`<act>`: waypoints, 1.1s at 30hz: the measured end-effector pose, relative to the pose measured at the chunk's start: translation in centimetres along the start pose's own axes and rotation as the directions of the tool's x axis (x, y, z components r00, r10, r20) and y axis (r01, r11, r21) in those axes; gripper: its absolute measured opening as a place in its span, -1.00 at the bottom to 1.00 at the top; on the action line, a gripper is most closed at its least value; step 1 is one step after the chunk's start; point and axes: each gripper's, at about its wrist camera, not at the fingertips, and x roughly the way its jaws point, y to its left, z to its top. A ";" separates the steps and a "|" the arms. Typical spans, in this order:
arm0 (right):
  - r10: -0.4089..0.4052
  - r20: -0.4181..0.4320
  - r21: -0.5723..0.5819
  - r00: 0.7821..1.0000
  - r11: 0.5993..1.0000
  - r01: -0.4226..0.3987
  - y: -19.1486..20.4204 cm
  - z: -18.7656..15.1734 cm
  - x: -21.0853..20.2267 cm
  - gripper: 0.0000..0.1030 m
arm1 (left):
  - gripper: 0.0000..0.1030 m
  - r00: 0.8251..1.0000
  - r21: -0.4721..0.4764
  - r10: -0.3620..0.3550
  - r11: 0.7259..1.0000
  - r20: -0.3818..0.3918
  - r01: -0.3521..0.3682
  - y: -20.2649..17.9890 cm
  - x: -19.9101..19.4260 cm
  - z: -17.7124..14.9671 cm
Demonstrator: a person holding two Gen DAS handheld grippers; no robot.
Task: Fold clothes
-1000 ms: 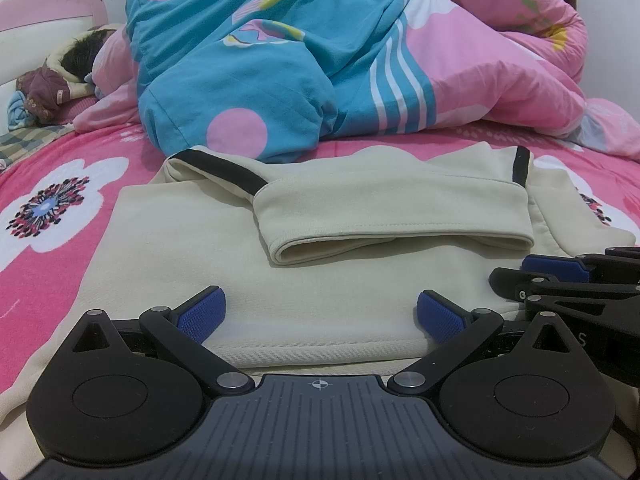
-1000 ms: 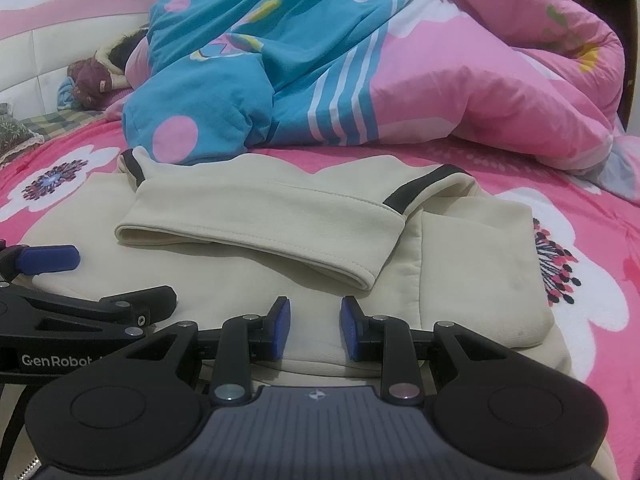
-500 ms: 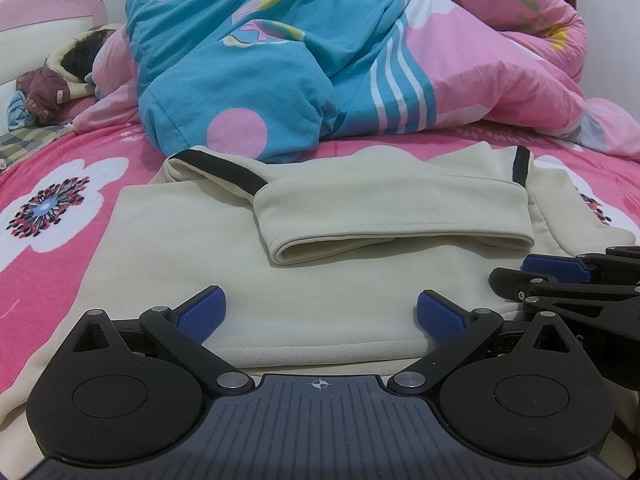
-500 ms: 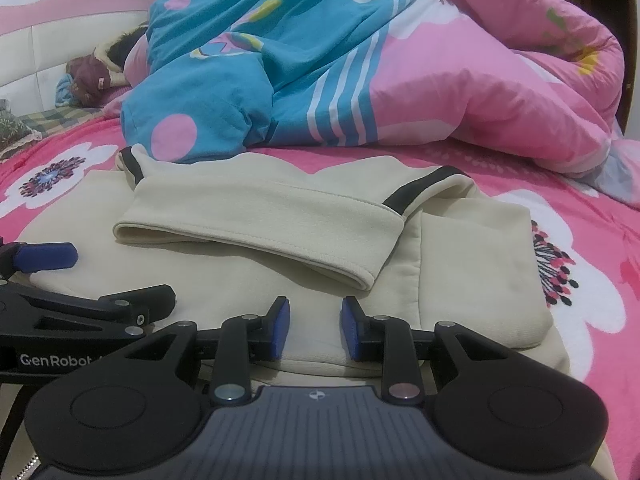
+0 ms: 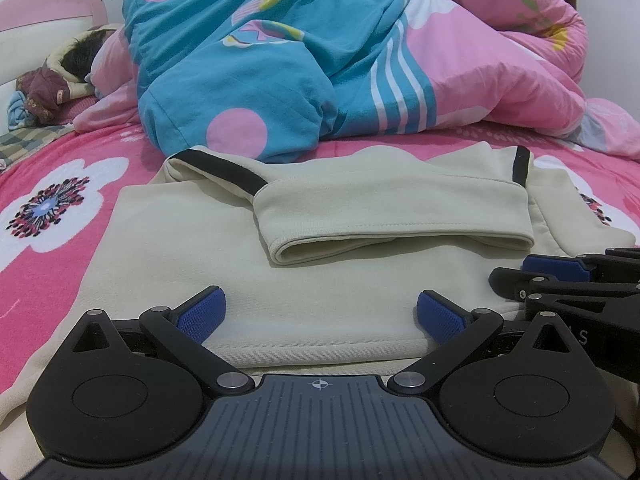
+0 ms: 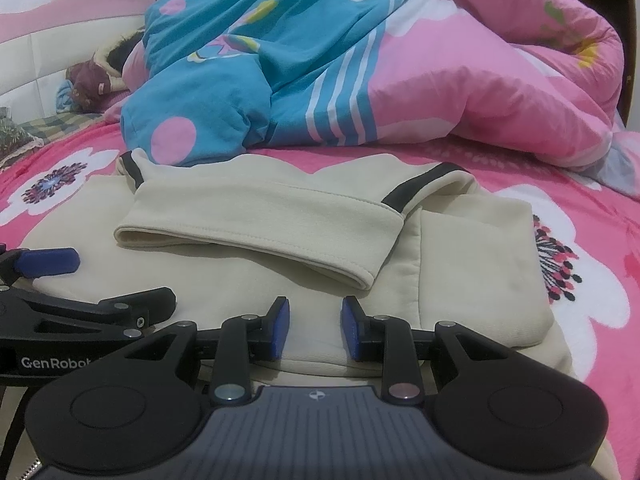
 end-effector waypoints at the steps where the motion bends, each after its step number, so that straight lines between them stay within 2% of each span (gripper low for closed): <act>1: 0.002 0.000 0.002 1.000 1.000 -0.002 0.0 0.0 0.0 -0.41 | 1.00 1.000 0.000 0.000 1.000 0.000 0.000 0.0 0.0 0.0; 33: 0.003 0.000 0.009 1.000 1.000 -0.003 -0.2 0.0 0.0 -0.40 | 1.00 1.000 0.000 0.000 1.000 0.000 0.000 0.0 0.0 0.0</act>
